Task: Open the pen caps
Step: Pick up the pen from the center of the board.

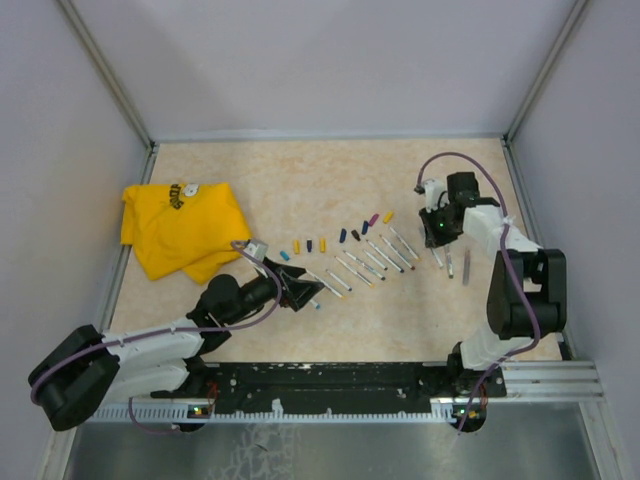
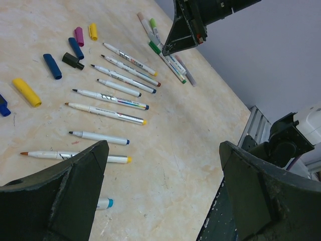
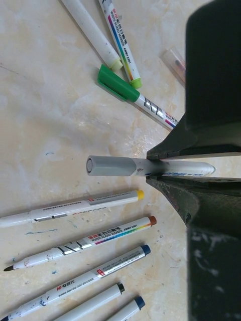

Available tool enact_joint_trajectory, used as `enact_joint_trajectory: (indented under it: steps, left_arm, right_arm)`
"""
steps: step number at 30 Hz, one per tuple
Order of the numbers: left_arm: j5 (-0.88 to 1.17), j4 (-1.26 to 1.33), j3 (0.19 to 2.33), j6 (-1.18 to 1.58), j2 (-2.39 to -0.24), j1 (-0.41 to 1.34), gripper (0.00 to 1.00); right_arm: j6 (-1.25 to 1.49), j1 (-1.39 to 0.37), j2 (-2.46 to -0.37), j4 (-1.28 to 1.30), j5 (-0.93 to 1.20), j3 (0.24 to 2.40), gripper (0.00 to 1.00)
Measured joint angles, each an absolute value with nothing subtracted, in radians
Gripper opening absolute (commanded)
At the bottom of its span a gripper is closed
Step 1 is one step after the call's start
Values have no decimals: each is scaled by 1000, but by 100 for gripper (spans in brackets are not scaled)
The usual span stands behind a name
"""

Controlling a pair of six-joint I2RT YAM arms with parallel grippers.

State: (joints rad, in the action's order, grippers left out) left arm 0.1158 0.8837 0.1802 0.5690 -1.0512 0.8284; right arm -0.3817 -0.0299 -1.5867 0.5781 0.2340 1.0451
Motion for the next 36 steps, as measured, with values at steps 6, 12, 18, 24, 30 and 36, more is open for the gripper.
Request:
enact_joint_trajectory:
  steps: [6, 12, 18, 24, 30, 36]
  left_arm:
    - [116, 889, 175, 573, -1051, 828, 96]
    - [116, 902, 167, 583, -1050, 828, 97]
    - [121, 937, 160, 599, -1055, 826, 97]
    - [128, 963, 152, 610, -1058, 822, 98]
    - [140, 987, 147, 626, -1068, 813, 98]
    - [155, 1031, 146, 644, -1102, 805, 98]
  right_arm:
    - [-381, -30, -1577, 570, 248, 1045, 0]
    - [-377, -28, -1572, 569, 264, 1045, 0]
    - [-373, -28, -1565, 565, 276, 1040, 0]
    - [-371, -28, -1552, 562, 291, 1032, 0]
    - [-370, -28, -1544, 561, 303, 1028, 0]
    - [-369, -28, -1539, 561, 319, 1027, 0]
